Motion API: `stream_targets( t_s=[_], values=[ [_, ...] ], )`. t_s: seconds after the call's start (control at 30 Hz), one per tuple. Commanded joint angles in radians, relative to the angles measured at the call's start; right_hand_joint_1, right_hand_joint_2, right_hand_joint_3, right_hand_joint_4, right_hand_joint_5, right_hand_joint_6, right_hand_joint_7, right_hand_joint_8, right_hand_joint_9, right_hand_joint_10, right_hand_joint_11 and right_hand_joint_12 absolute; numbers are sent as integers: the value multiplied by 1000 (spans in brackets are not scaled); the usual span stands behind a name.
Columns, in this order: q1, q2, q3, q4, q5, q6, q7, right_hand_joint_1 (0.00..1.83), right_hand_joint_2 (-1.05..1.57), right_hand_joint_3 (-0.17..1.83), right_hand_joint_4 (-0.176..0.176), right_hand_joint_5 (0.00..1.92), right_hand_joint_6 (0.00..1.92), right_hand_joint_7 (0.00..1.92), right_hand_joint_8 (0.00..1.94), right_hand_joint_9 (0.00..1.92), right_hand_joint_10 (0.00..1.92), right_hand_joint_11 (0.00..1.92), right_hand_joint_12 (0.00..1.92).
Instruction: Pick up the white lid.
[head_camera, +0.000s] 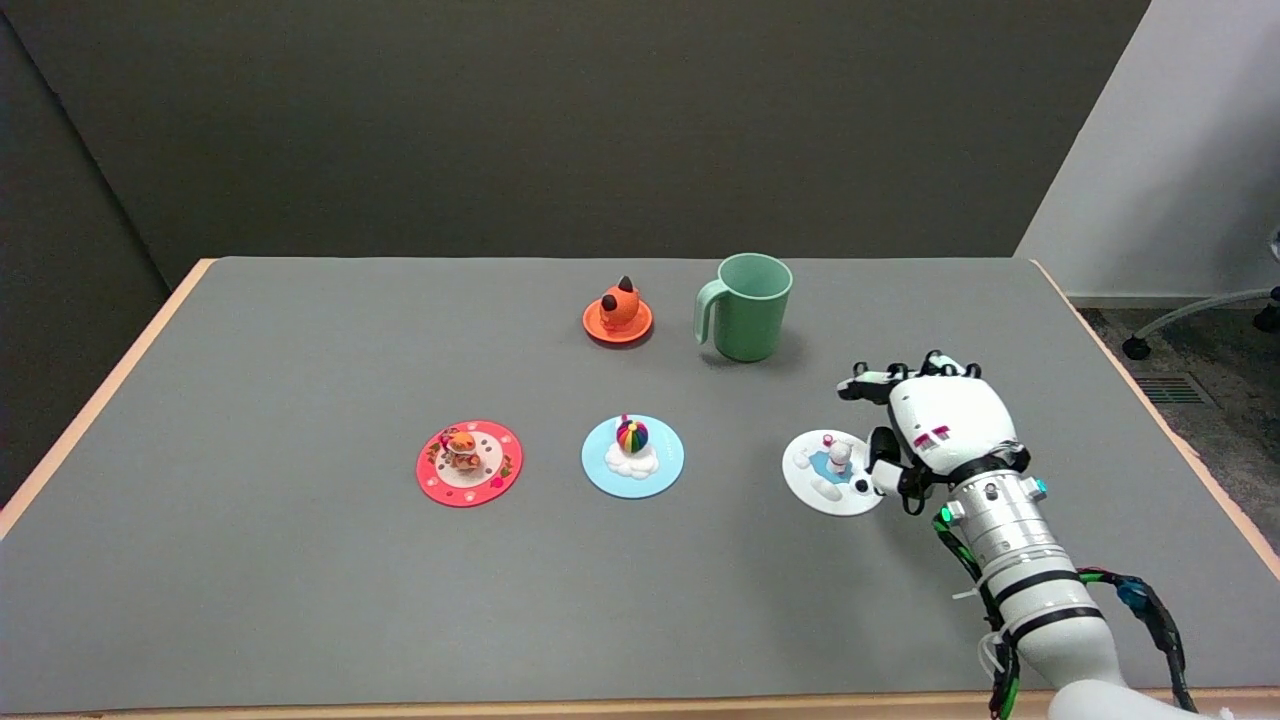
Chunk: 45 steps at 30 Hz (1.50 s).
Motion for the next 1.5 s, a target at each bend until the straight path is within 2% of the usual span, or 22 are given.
stream_targets(
  t_s=[0.03, 0.07, 0.17, 0.23, 0.3, 0.4, 1.17, 1.5],
  values=[
    [-91, 10, 104, 7, 35, 18, -28, 1129, 801, 1028, 94, 587, 158, 745, 160, 863, 252, 435, 1303],
    [-93, 10, 106, 8, 36, 18, -28, 1124, 792, 1043, 78, 556, 154, 721, 158, 855, 252, 446, 1284],
    [-94, 10, 106, 13, 36, 16, -28, 1118, 793, 1046, 78, 566, 157, 714, 156, 853, 249, 458, 1264],
    [-90, 14, 106, 13, 30, 4, -28, 1117, 803, 1036, 92, 607, 164, 727, 157, 851, 246, 464, 1255],
    [-83, 25, 105, 13, 29, -11, -25, 1124, 803, 1016, 123, 642, 175, 738, 160, 846, 243, 476, 1234],
    [-69, 38, 100, 11, 29, -40, -23, 1147, 805, 985, 137, 675, 181, 759, 163, 848, 243, 491, 1217],
    [2, 62, 71, -26, 5, -258, -20, 1146, 805, 972, 138, 693, 189, 765, 164, 850, 255, 515, 1190],
    [-3, 67, 73, -27, 5, -287, -20, 1153, 803, 966, 139, 695, 190, 768, 165, 849, 264, 516, 1187]
  ],
)
